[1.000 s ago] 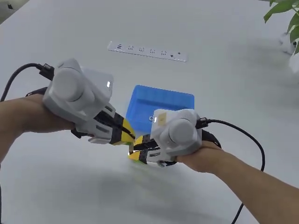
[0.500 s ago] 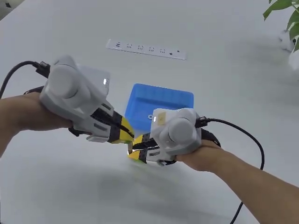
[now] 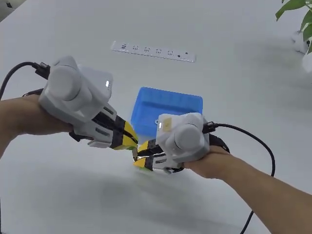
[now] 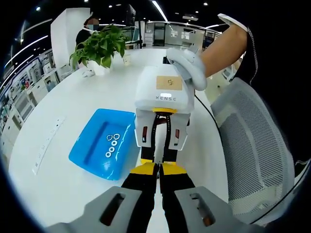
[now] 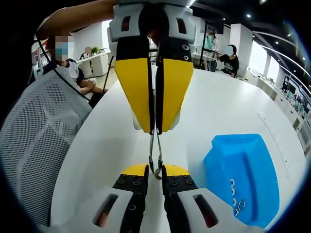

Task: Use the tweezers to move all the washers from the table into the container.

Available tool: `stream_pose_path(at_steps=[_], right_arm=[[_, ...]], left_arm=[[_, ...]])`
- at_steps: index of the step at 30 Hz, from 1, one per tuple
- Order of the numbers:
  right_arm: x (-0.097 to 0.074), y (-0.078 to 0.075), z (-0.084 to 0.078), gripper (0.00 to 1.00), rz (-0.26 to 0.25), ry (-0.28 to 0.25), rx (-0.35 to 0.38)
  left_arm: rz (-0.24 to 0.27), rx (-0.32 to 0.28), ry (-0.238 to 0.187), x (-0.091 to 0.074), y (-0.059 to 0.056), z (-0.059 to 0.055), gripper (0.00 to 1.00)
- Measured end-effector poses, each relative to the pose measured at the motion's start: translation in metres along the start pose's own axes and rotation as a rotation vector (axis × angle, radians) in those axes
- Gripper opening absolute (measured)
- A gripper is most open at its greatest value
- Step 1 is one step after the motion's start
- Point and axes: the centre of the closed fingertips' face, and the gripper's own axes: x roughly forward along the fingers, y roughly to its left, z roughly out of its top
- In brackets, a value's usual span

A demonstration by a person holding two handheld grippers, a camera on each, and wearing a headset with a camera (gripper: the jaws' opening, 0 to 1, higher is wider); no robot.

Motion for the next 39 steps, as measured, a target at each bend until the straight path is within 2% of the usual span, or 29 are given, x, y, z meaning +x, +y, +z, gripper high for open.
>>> stream_pose_path(at_steps=[19, 39], right_arm=[[0.0004, -0.0038, -0.0008, 0.11, -0.006, 0.01, 0.009], [0.0001, -0.0025, -0.0019, 0.09, -0.005, 0.017, 0.03]], left_arm=[[-0.008, 0.009, 0.019, 0.0025, 0.0062, 0.0008, 0.05], [-0.019, 0.023, 0.029, 0.004, 0.0031, 0.0016, 0.05]])
